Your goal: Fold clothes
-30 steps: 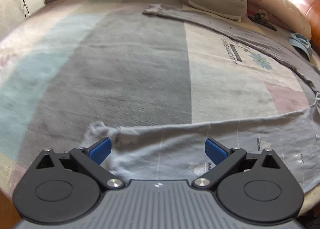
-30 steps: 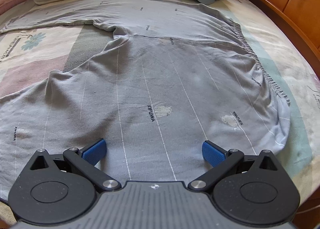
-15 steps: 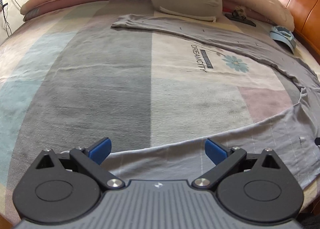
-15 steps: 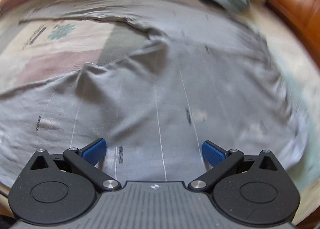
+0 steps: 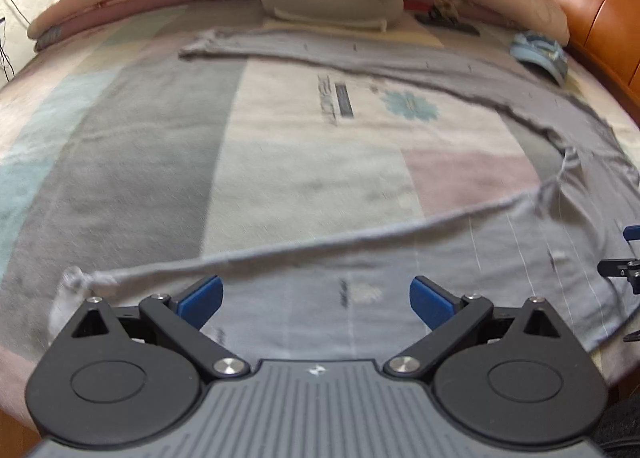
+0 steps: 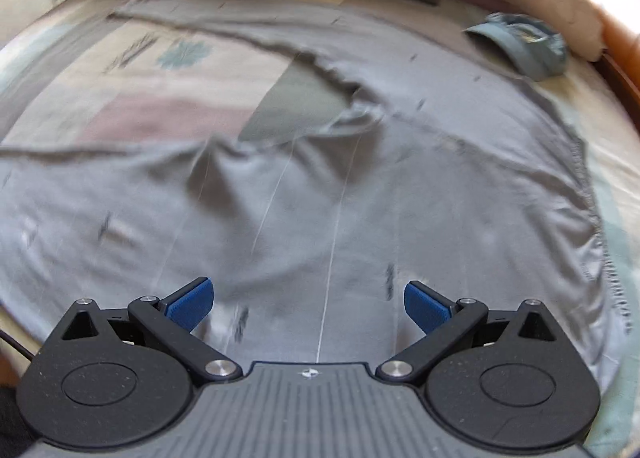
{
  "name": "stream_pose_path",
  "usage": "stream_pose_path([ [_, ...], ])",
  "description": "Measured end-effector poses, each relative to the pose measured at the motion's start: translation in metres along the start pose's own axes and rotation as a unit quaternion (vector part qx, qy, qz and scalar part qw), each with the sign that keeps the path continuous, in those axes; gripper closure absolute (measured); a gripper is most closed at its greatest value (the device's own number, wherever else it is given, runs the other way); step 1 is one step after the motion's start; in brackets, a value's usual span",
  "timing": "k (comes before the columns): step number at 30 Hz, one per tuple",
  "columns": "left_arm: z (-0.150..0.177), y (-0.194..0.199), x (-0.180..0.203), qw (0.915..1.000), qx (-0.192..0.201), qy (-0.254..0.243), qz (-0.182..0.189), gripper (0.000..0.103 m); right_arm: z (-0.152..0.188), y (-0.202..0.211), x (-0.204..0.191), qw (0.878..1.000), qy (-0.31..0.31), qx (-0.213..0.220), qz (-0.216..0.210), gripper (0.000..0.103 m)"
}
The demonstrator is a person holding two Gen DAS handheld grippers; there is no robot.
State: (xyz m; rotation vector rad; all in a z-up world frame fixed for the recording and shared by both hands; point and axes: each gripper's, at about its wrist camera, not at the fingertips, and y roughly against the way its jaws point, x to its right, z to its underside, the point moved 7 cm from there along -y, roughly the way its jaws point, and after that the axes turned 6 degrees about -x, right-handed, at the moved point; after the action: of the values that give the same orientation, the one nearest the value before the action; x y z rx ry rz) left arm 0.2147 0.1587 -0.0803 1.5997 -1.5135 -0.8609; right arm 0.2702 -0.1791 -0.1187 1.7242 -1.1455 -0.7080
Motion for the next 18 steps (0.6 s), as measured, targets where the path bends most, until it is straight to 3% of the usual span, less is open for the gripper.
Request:
stream_pose_path([
  [4,-0.004,-0.004,0.016,0.9999,-0.010,-0.004,0.006,0.004,0.005,0.001,0.007,1.000,-0.014,0.006,-0.016,0.000],
  [9,-0.041,-0.005,0.040,0.9994,0.007,-0.029,0.020,0.004,-0.002,0.008,0.021,1.000,-0.019,0.022,-0.003,0.000],
  [15,-0.114,-0.019,0.074,0.9961,0.014,-0.045,0.074,0.004,-0.020,0.011,0.051,0.997,-0.047,0.055,0.029,0.000],
  [18,-0.163,-0.031,0.095,0.9936,0.023,-0.044,0.102,0.004,-0.021,-0.004,0.063,0.996,-0.062,0.043,0.038,0.000],
])
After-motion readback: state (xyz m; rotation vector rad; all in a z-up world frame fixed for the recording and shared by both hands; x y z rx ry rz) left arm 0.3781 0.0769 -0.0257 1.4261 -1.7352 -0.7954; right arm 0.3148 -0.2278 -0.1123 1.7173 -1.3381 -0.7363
